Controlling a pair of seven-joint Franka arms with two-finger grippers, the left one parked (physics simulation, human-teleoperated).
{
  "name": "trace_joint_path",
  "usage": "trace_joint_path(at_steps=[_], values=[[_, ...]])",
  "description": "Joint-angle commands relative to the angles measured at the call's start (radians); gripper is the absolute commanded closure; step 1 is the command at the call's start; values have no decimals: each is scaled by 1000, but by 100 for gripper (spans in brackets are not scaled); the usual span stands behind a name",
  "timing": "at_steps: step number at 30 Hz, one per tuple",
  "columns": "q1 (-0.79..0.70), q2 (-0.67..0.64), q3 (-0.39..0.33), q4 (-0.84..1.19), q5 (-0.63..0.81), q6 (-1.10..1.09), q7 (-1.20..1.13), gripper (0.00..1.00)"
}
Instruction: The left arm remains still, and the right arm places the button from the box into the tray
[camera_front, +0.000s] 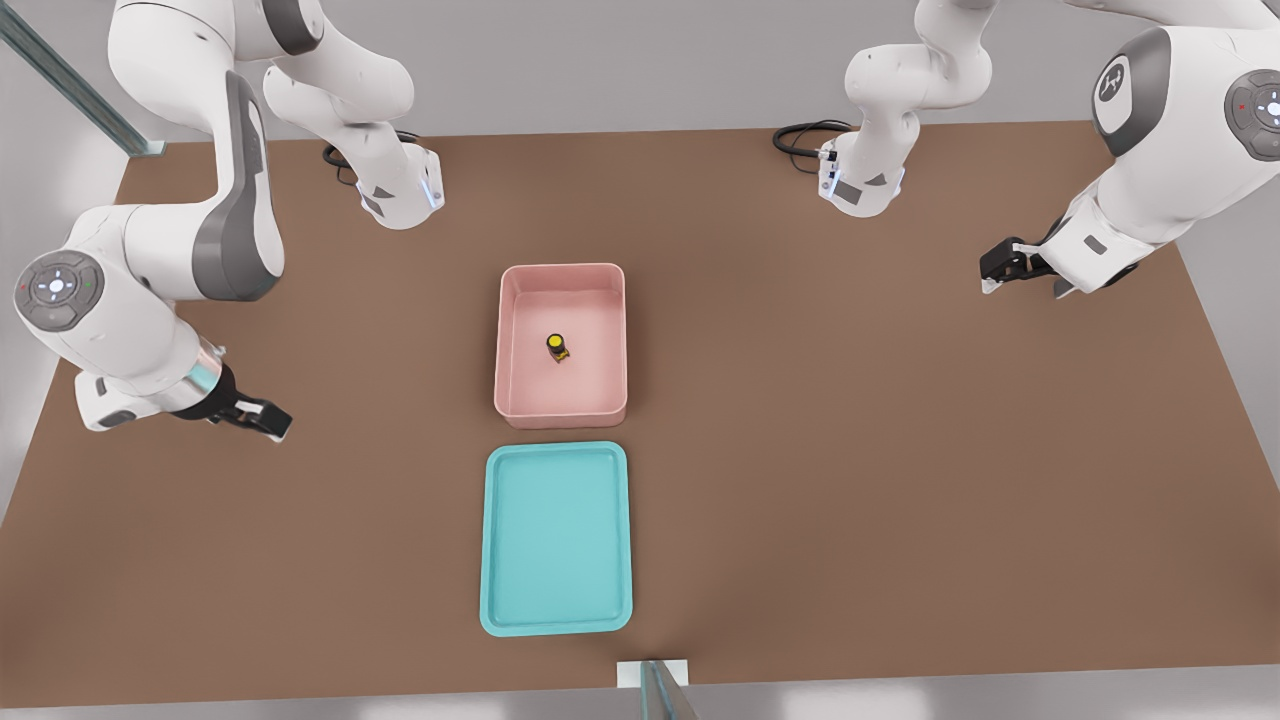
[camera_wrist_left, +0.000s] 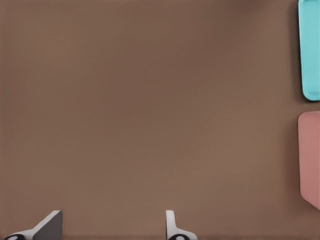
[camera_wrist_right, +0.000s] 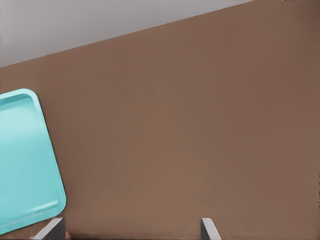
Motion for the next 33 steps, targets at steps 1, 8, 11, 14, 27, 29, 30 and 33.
trace_joint_path(at_steps=[1,8,11,14,27,29,30,33], values=[[0,0,0,1,4,-29,-402,0],[316,12,17,-272,17,181,-261,0],[479,8,18,-361,1,279,-18,0],[614,9,20,-438,4,405,93,0],[649,80,58,-757,-121,768,90,0],[649,95,58,-769,-148,787,89,0],[649,100,57,-769,-150,788,89,0],[652,115,58,-782,-167,794,89,0]])
